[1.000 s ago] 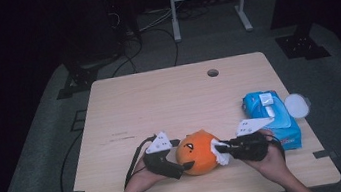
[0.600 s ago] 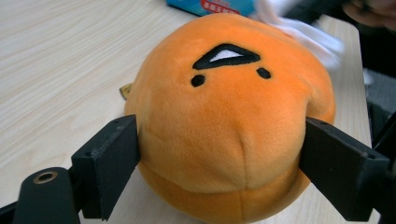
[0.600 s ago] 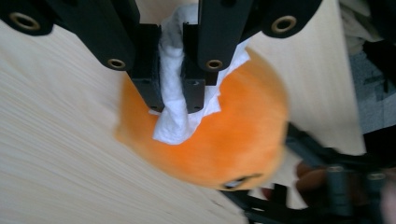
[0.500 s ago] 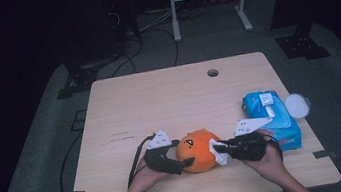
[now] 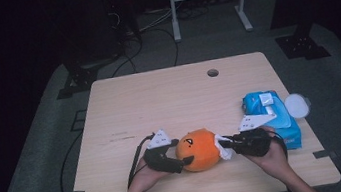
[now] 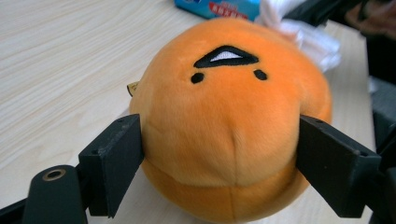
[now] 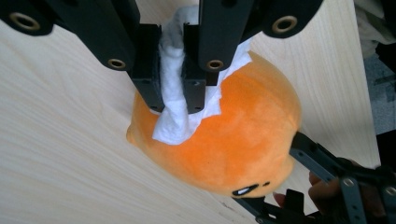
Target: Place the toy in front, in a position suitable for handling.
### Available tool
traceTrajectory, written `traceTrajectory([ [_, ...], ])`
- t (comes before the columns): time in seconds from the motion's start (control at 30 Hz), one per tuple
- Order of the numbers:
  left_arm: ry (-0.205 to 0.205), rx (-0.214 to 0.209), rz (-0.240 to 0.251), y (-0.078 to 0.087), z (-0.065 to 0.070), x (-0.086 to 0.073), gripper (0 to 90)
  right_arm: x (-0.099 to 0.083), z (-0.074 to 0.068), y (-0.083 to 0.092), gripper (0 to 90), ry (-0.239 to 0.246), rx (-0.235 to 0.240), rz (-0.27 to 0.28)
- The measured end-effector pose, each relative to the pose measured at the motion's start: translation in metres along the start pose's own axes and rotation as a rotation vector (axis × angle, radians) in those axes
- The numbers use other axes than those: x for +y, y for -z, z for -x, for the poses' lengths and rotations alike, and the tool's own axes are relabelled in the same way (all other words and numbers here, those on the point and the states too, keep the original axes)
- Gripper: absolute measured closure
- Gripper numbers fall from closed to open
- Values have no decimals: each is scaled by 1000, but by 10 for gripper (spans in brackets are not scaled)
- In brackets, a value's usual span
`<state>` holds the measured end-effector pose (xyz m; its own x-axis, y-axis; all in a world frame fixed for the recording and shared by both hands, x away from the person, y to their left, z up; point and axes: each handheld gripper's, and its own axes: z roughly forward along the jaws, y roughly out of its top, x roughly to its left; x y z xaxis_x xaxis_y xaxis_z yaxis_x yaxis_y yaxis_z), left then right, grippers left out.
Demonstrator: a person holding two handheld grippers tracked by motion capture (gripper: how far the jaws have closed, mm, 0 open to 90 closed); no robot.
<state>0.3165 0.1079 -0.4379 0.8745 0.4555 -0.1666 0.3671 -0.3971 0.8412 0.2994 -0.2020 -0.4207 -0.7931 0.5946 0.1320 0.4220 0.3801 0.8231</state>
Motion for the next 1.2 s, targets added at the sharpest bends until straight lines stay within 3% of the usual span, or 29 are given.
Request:
traceTrajectory([
  [0.07,15,-34,17,-1,1,2,177,1,-4,-1,805,-1,1,-5],
  [0.17,0,-40,19,-3,2,3,176,4,-16,-3,806,32,16,-8],
  [0.2,-22,-35,14,-3,3,3,176,7,-27,-6,805,62,65,1],
  [0.27,-33,-27,8,-3,4,3,177,9,-31,-6,805,70,89,4],
  [0.3,-49,-15,3,-3,5,2,194,12,-33,-6,804,95,72,6],
  [0.37,-66,-6,0,-3,3,0,201,13,-26,-4,804,74,49,19],
  [0.47,-84,0,-12,-2,2,-1,201,9,-14,-1,804,64,-23,14],
  [0.57,-73,-14,-7,-1,2,1,158,5,-11,0,804,50,-20,7],
  [0.63,-66,-35,22,2,4,5,138,4,-16,-2,804,57,-18,-6],
  [0.7,-44,-70,69,4,5,8,137,4,-27,-4,804,65,40,-2],
  [0.73,-103,-46,29,0,10,9,166,5,-38,-6,803,90,88,0],
  [0.77,-103,-46,29,0,10,9,169,5,-38,-6,803,90,88,0],
  [0.8,-131,-38,13,-4,11,5,186,7,-47,-7,803,130,87,-8],
  [0.87,-139,-35,12,-3,10,3,215,8,-44,-6,803,134,70,-6],
  [0.97,-139,-39,10,-3,9,3,224,8,-35,-4,803,94,58,12],
  [1.0,-154,-48,3,-3,11,2,225,7,-26,-2,802,63,35,22],
  [1.13,-179,-48,0,-3,13,1,225,1,-11,-3,802,23,-14,7],
  [1.2,-187,-55,-6,-4,14,0,225,-1,-11,-3,804,11,3,0],
])
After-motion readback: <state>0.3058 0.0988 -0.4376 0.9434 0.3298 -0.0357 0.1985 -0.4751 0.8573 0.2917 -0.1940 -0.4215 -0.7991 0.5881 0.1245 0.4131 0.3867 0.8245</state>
